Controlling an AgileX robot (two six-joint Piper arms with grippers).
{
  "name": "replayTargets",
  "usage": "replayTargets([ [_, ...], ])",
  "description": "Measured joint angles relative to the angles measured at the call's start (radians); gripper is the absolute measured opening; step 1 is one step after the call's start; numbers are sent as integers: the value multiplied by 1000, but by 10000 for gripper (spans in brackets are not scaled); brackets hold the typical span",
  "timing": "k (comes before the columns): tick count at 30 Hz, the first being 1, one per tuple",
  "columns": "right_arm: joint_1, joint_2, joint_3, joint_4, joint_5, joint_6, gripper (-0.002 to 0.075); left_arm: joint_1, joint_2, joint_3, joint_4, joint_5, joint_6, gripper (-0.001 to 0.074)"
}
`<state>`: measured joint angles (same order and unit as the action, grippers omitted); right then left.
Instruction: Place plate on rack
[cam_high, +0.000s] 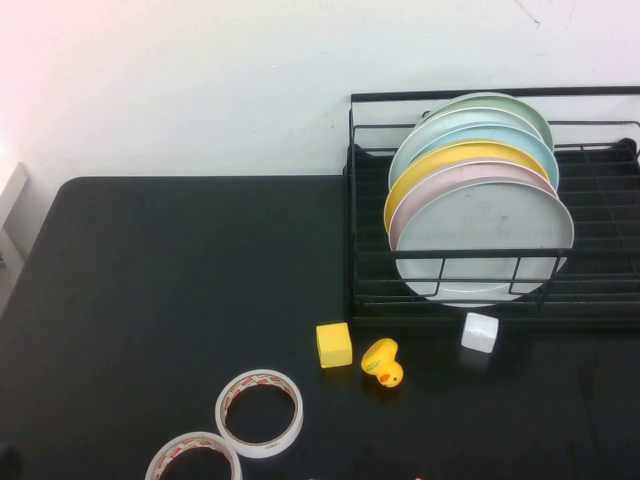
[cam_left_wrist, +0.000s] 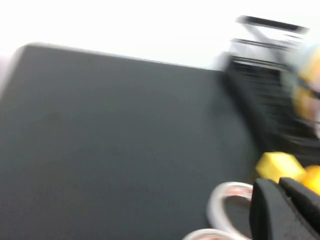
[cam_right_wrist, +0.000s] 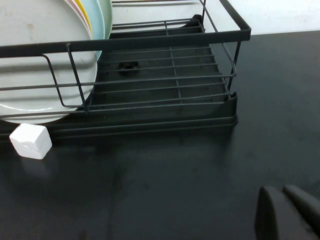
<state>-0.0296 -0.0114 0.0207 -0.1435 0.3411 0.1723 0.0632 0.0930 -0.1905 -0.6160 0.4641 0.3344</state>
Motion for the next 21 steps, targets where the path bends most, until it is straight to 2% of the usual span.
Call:
replayTargets([
  [4, 0, 0, 0, 0, 0, 0, -2, 0, -10, 58, 320, -86, -486, -1],
  [7, 0, 0, 0, 0, 0, 0, -2, 0, -57, 124, 507, -182, -686, -1],
  [12, 0, 0, 0, 0, 1, 0, -2, 0, -102, 211, 598, -352, -688, -1],
  [18, 0, 0, 0, -2, 2, 0, -2, -2, -103, 211, 643, -324, -632, -1],
  [21, 0, 0, 0, -2, 2, 0, -2, -39, -104, 211, 696, -310, -594, -1],
])
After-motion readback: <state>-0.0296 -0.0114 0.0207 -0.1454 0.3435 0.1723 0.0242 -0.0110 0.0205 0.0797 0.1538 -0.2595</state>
